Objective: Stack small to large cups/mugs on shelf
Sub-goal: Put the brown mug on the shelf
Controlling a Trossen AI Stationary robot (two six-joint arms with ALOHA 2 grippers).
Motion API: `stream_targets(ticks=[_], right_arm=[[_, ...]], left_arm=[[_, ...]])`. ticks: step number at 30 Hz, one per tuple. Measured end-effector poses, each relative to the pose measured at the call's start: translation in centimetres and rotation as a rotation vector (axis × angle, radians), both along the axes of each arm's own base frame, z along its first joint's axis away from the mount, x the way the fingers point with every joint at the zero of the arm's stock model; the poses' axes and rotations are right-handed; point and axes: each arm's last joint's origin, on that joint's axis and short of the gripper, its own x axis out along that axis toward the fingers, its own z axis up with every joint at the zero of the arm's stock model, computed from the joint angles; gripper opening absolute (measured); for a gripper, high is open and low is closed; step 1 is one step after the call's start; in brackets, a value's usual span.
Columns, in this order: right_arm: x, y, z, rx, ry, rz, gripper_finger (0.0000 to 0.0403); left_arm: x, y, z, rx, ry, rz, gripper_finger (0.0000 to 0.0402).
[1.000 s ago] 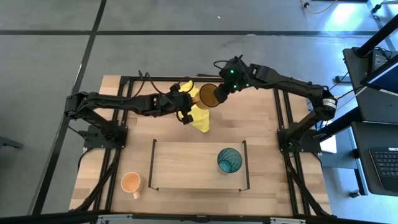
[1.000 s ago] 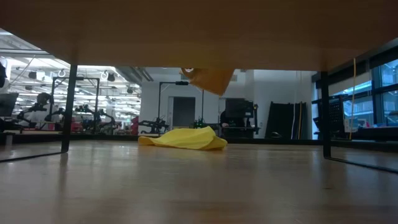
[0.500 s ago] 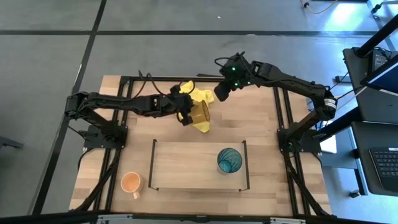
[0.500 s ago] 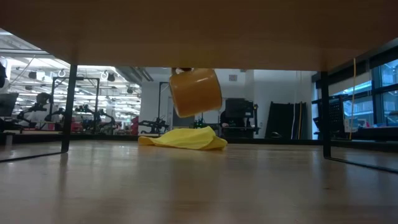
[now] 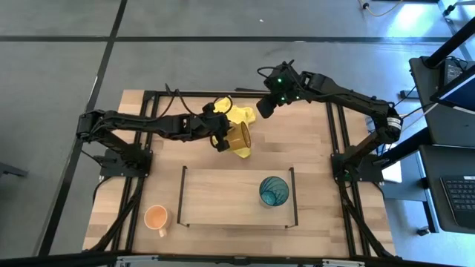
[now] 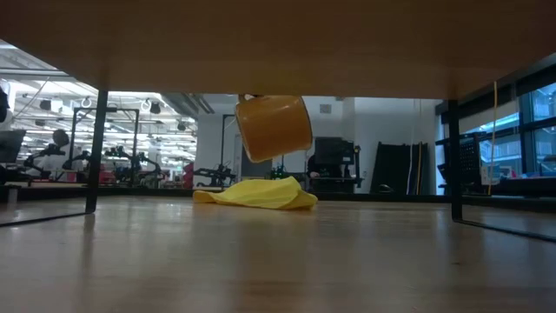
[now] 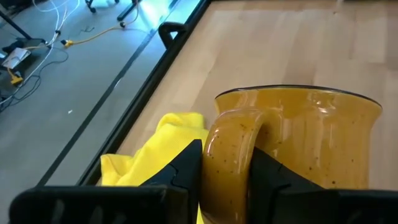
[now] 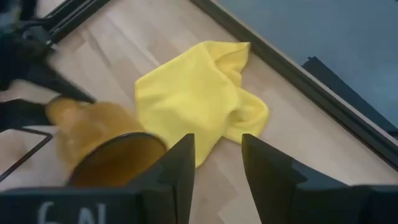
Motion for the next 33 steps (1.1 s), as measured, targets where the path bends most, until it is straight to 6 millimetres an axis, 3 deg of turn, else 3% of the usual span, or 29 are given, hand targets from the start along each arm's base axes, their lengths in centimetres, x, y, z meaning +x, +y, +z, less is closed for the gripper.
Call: stream_targets(ticks=[5,11,14,23,33], right_arm=[[-0.7,-1.0,-0.2,0.009,0.028,-0.034,0.0133],[-1.2,-1.7,-0.2,0.005,0.04,-0.044,0.0133],[-1.3,-1.9,-0.2,0.006,0.039,-0.05,0.0133],[-1.3,-2.0,-0.2,0.108,-0.023,0.007,0.0126],[-0.1,0.5,-0.1,0.261,-0.089,0.149,0.0039]], left_arm=[[-0.9,-0.9,1.8,-0.007,-0.077,-0.003,0.0075],[-3.6,-1.8,6.0,0.013,-0.207,0.043,0.0075],[-4.9,-2.5,7.2,-0.006,-0.219,0.041,0.0074],[-6.6,-5.8,8.8,-0.108,-0.306,-0.119,0.0074],[-6.5,-8.2,8.6,-0.224,-0.332,-0.171,0.0074]])
